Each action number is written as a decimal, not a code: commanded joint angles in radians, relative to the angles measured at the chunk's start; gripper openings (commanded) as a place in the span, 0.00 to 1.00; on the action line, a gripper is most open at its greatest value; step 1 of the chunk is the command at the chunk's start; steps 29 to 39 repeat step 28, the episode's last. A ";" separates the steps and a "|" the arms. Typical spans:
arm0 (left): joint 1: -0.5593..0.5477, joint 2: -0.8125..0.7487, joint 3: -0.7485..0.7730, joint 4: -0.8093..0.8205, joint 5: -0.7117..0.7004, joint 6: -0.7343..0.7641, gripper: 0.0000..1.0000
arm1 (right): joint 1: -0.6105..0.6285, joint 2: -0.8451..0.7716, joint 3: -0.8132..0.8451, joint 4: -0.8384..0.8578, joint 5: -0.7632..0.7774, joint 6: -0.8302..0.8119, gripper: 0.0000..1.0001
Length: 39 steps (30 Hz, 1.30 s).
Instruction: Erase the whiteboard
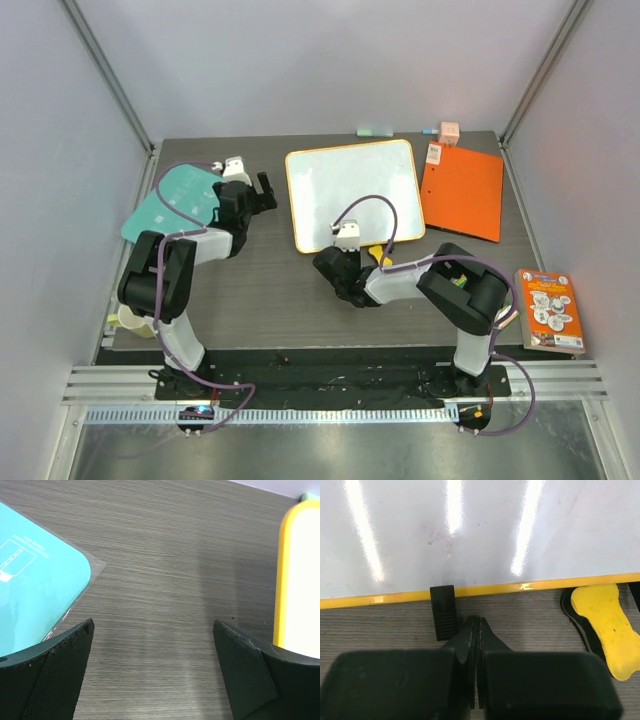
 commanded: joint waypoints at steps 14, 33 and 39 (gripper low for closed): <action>-0.066 -0.243 0.047 -0.251 -0.005 0.101 1.00 | 0.001 -0.367 -0.098 -0.136 0.007 -0.029 0.66; -0.100 -0.709 -0.096 -0.667 0.052 0.152 1.00 | -0.493 -0.588 -0.166 -0.187 -0.214 -0.144 1.00; -0.100 -0.709 -0.096 -0.667 0.052 0.152 1.00 | -0.493 -0.588 -0.166 -0.187 -0.214 -0.144 1.00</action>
